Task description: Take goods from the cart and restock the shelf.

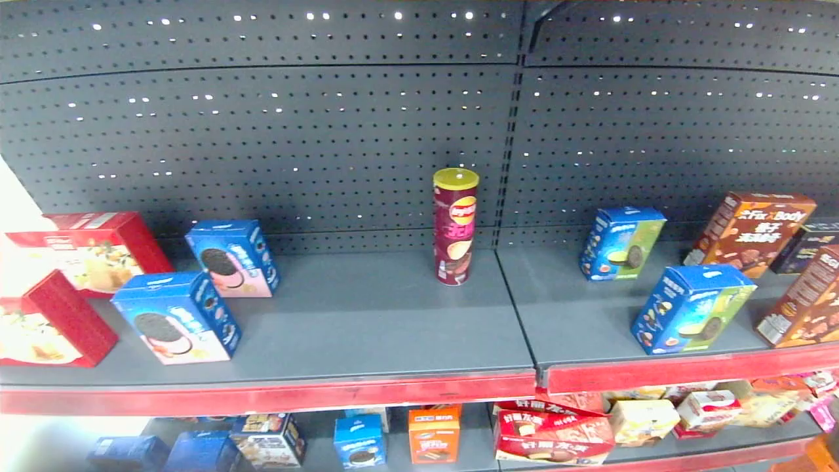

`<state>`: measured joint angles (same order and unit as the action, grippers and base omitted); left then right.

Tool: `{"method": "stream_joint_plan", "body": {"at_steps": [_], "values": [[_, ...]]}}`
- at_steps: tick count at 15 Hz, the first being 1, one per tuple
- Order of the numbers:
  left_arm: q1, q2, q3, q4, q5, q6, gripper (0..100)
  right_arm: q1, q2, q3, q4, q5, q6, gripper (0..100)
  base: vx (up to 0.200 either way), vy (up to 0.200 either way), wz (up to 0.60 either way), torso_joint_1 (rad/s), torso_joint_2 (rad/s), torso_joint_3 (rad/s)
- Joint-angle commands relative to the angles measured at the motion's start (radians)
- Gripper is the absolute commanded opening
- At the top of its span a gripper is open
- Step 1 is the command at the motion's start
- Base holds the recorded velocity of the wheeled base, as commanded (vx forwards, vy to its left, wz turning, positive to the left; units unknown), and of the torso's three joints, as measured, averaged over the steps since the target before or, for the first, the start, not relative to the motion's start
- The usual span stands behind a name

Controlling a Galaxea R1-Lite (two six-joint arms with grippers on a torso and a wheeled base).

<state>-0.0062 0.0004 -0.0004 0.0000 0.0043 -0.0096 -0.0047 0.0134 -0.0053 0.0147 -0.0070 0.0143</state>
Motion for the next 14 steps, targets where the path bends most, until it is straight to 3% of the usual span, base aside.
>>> {"method": "stream_joint_plan", "body": {"at_steps": [1, 14], "values": [[0.000, 0.001, 0.000, 0.000, 0.000, 0.000, 100, 0.000, 0.002, 0.001, -0.001, -0.001, 0.000, 100, 0.000, 0.000, -0.60, 0.012, 0.01, -0.002], [0.000, 0.001, 0.000, 0.000, 0.000, 0.000, 100, 0.003, -0.009, 0.001, -0.001, -0.004, -0.002, 100, 0.000, 0.000, -0.60, 0.002, 0.00, 0.004]]}}
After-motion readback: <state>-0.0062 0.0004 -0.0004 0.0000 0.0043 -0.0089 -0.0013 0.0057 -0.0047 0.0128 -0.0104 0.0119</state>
